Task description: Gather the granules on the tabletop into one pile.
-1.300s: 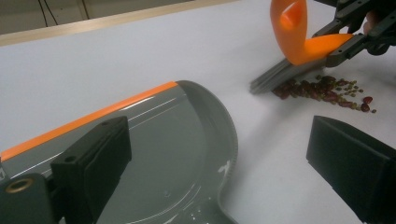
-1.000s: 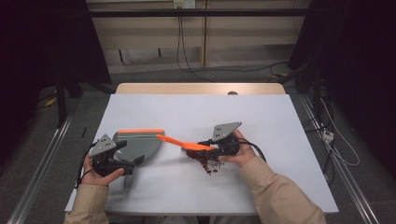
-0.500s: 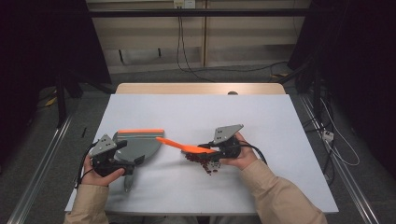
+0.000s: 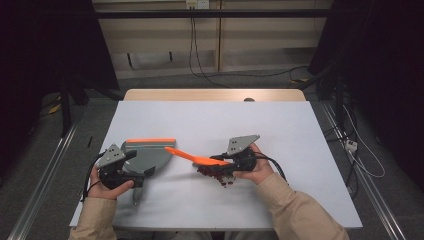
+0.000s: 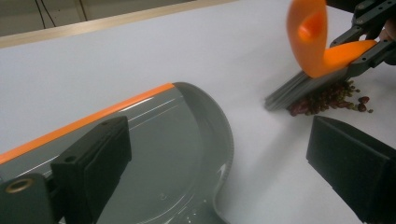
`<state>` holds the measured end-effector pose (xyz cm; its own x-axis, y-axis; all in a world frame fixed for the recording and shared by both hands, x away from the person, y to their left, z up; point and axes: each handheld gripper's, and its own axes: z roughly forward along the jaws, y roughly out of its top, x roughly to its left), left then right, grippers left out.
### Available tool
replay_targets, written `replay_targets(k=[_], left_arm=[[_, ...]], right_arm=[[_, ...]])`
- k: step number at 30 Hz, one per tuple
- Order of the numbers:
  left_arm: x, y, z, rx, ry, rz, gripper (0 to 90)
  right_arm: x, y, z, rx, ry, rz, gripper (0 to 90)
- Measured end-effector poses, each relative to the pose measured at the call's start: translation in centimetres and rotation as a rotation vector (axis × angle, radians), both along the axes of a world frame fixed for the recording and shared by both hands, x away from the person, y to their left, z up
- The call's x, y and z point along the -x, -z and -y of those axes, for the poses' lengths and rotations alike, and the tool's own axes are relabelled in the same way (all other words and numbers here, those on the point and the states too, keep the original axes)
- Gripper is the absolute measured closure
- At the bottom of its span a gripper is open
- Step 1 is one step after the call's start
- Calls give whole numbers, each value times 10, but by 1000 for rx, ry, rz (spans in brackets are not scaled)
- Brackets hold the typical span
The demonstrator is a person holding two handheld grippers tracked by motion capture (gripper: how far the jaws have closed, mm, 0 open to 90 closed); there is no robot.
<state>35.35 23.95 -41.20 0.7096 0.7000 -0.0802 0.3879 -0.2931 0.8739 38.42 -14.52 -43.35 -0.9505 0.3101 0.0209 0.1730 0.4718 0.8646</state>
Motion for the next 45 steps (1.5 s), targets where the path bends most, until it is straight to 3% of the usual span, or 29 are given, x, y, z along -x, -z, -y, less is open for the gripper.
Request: replay_targets(k=[8, 14, 18, 21, 24, 29, 36, 39, 45], left_arm=[[0, 1, 1, -2, 5, -2, 65], [-1, 1, 0, 9, 6, -6, 65], [-1, 0, -1, 13, 8, -2, 66], [-1, 0, 0, 23, 11, -3, 65], [-1, -1, 1, 24, 16, 0, 66], [0, -1, 1, 18, 15, 3, 65], [0, -1, 4, 12, 18, 9, 65], [0, 0, 4, 0, 20, 8, 65], [0, 0, 4, 4, 21, 7, 65]], right_arm=[[-1, 0, -3, -33, 138, 48, 706], [-5, -5, 5, -117, 237, 9, 707], [4, -9, 16, -138, 361, -9, 707], [14, -10, 24, -115, 451, 14, 707], [22, -11, 37, -140, 540, -8, 707], [41, -10, 55, -129, 642, 1, 708], [62, -6, 65, -94, 723, 11, 707], [68, -3, 65, -51, 760, 30, 707], [76, 2, 56, -56, 806, 18, 707]])
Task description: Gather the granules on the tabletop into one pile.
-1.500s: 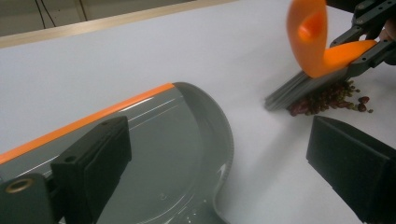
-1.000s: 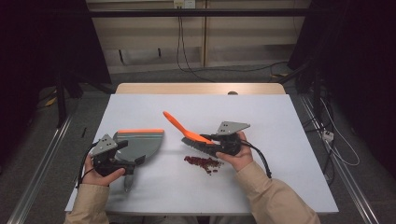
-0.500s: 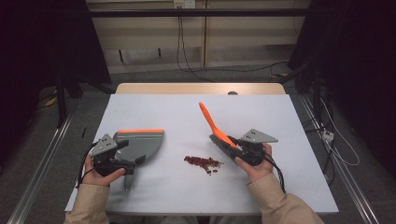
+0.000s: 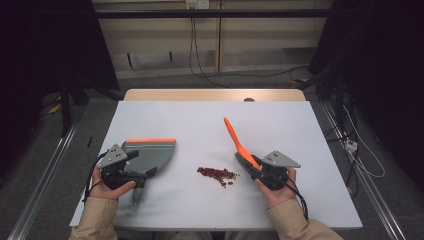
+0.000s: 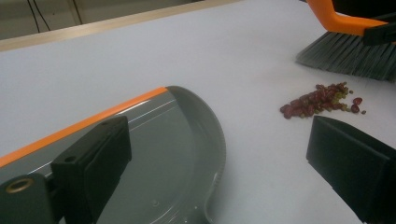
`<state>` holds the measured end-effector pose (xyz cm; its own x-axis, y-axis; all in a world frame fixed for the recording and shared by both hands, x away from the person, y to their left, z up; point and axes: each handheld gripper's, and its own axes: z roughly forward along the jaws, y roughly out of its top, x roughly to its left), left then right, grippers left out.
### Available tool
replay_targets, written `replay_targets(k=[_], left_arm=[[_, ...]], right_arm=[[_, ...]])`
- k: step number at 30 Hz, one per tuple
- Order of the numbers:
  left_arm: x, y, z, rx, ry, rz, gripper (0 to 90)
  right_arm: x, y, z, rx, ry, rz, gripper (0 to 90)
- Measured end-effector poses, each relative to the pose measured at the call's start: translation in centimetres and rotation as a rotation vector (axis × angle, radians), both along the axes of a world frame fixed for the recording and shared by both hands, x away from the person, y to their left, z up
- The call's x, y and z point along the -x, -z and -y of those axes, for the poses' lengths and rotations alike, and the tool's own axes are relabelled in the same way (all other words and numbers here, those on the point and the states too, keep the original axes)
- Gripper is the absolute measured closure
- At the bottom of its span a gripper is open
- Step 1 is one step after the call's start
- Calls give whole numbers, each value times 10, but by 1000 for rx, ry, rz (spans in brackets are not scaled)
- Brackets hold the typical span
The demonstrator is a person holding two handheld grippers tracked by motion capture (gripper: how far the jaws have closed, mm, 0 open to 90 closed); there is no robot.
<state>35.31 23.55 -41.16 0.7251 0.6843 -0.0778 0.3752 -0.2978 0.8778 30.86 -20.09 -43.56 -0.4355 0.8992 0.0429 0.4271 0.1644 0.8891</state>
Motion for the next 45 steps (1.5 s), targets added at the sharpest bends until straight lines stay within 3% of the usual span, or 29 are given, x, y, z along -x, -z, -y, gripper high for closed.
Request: replay_targets(k=[16, 37, 40, 45], left_arm=[[0, 0, 1, -2, 5, 2, 65], [0, -1, 1, -12, 7, 6, 66], [0, 0, 2, -13, 8, 4, 66], [0, -1, 2, -11, 8, 4, 66]], right_arm=[[4, 6, -31, -65, 38, 6, 696], [0, 11, -57, -131, -14, 11, 690], [-1, 10, -55, -118, -18, 12, 691], [-5, 4, -50, -29, -43, 33, 698]])
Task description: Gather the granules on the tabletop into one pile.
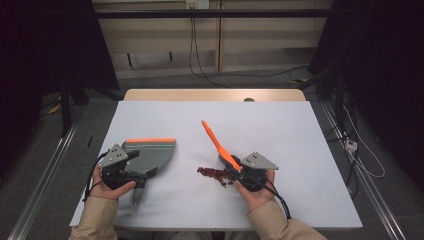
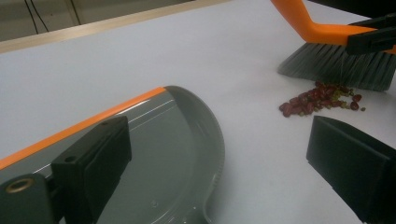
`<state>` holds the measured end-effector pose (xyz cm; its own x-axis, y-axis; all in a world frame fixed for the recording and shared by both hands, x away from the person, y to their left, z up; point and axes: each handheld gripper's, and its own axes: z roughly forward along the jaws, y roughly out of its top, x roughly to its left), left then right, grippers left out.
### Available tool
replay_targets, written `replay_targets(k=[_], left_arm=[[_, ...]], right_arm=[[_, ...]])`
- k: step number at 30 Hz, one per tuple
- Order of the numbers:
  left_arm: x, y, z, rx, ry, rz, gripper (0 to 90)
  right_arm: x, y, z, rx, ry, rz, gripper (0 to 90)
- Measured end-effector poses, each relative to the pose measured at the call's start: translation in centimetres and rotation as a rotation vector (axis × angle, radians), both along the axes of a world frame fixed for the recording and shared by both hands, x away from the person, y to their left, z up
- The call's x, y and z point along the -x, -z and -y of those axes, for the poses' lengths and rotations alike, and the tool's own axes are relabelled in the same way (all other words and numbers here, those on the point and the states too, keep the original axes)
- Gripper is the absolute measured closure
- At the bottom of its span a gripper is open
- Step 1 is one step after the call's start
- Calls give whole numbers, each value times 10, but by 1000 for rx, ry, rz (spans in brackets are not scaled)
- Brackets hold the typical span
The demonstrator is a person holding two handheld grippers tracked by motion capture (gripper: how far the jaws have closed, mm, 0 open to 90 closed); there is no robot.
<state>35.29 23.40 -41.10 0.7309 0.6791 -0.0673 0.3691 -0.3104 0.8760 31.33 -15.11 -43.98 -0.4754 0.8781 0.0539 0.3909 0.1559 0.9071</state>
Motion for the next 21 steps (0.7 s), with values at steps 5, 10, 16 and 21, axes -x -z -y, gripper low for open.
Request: replay_targets(k=[5, 10, 16, 21], left_arm=[[0, 0, 0, -1, -1, 0, 66], [0, 0, 0, 0, -2, -2, 66], [-1, 1, 0, 0, 0, -1, 66], [-1, 1, 0, 1, -1, -1, 66]], right_arm=[[-4, -7, 3, 68, -33, -32, 698], [-12, -12, 8, 101, -48, -103, 674], [-24, -16, 10, 130, -56, -176, 618], [-36, -21, 7, 141, -46, -200, 629]])
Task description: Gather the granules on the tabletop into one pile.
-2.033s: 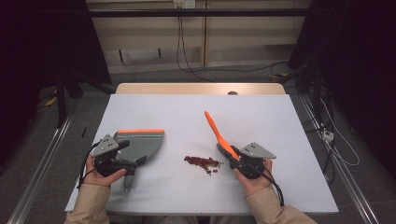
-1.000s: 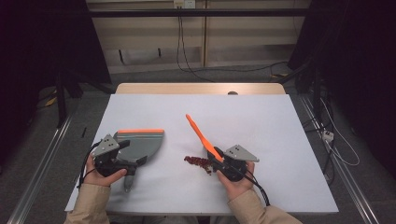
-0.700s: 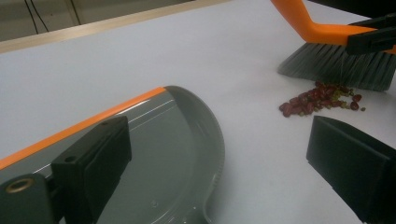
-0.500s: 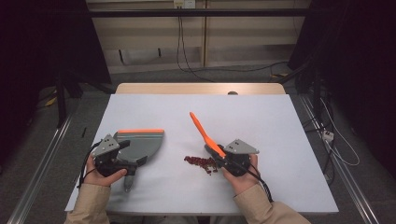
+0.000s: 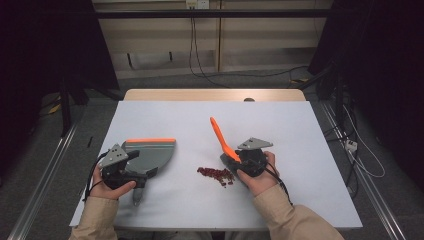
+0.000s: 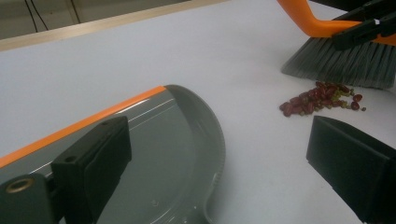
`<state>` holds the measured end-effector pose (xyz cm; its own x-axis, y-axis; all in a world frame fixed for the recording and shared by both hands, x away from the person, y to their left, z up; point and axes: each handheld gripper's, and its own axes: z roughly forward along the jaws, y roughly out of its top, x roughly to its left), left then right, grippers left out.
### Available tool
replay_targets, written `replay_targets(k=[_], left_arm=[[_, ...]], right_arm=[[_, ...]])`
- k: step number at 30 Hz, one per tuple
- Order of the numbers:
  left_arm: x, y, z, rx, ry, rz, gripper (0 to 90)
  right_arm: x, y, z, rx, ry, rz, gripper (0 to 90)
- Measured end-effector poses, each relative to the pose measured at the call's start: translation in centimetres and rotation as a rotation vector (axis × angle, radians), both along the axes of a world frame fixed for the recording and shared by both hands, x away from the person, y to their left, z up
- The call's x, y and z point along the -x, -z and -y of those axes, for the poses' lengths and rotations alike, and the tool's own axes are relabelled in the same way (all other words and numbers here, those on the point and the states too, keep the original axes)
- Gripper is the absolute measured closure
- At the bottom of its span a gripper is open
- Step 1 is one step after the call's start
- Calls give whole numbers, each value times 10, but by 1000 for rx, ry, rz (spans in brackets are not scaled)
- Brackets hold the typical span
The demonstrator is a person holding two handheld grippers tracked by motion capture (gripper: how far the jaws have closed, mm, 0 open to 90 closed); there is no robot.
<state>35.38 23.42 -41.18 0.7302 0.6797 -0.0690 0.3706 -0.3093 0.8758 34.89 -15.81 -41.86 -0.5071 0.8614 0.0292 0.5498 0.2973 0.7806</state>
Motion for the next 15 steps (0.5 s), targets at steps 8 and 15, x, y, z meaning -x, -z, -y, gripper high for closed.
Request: replay_targets(k=[8, 15], left_arm=[[1, 0, 0, 4, -3, -1, 66], [1, -2, -1, 3, -4, 4, 66]], right_arm=[[2, 2, -12, -12, 32, 10, 715], [8, 8, -29, -33, 38, 75, 715]])
